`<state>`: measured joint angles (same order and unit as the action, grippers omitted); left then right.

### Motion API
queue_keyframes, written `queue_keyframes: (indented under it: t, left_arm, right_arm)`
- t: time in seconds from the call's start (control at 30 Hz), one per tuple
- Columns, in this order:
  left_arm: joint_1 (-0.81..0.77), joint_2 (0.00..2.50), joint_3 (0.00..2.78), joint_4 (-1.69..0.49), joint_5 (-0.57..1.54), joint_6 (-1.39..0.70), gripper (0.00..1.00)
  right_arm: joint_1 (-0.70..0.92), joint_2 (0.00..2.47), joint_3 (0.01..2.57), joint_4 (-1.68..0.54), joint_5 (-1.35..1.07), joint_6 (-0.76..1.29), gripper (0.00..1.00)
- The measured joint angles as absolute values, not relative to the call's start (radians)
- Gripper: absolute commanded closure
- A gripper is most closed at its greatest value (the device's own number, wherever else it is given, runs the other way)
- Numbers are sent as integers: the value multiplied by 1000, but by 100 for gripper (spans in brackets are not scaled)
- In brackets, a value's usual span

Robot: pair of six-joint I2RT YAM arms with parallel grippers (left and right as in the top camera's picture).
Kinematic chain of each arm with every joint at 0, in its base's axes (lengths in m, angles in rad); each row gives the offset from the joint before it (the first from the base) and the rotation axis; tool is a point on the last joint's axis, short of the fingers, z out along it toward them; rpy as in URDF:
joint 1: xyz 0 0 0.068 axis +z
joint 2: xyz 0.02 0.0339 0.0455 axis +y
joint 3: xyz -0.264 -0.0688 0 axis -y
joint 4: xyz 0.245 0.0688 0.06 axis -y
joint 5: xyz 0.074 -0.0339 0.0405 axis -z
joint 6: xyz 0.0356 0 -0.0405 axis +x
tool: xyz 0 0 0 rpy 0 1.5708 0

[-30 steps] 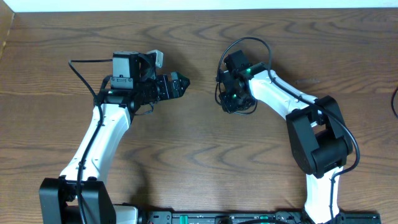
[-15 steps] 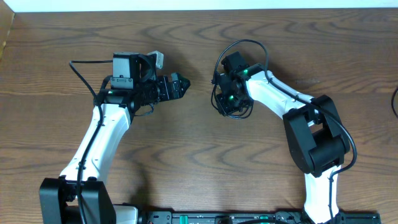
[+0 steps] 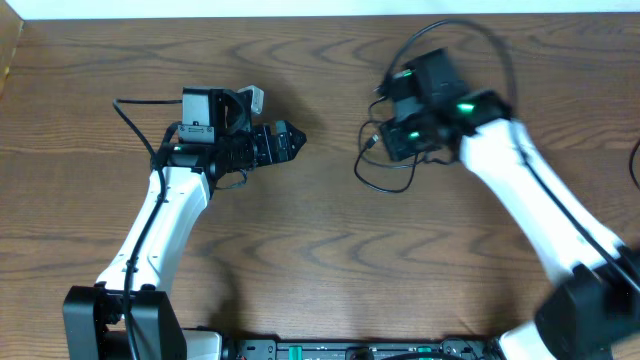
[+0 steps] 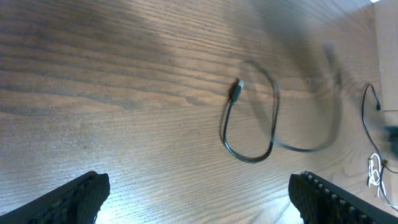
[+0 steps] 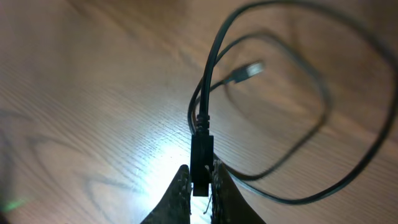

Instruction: Untangle cables

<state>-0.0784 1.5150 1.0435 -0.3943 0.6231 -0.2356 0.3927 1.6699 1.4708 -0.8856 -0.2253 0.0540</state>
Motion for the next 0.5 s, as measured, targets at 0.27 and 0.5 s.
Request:
queue_keyframes:
  t: [0.27, 0.5]
  left_arm:
    - [-78, 1515, 1044, -422, 623, -236, 2]
    - [-78, 1515, 1044, -430, 623, -231, 2]
  right_arm:
    - [347, 1600, 1473, -986, -148, 78, 96]
    - [352, 1602, 1473, -1013, -119, 92, 96]
